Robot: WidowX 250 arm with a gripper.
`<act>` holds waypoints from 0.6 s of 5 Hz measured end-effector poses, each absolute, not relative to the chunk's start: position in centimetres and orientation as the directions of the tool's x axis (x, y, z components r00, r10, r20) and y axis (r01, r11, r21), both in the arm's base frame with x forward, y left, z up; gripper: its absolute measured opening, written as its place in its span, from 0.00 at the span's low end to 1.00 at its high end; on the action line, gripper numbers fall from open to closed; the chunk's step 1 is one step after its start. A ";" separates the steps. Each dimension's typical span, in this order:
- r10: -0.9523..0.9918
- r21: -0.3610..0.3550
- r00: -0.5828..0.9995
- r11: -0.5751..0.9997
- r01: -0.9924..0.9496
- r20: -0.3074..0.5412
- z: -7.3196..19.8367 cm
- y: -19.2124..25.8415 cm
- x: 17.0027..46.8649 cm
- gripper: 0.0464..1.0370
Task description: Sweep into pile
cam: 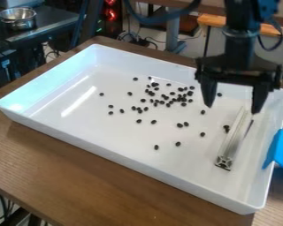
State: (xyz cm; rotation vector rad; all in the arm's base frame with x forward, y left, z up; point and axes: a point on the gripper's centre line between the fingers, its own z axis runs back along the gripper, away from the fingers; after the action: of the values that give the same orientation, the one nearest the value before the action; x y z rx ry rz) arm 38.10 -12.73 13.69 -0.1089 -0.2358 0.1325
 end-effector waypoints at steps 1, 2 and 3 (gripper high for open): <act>0.132 -0.107 0.964 0.988 -0.110 0.231 12.1 -13.8 38.5 0.96; 0.137 -0.090 0.969 0.989 -0.121 0.207 10.5 -13.9 38.7 0.96; 0.135 -0.079 0.970 0.989 -0.121 0.204 9.8 -13.9 38.9 0.96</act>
State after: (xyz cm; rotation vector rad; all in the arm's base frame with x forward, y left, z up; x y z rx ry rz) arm 38.91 -13.85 9.77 -0.0666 -0.2107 0.1297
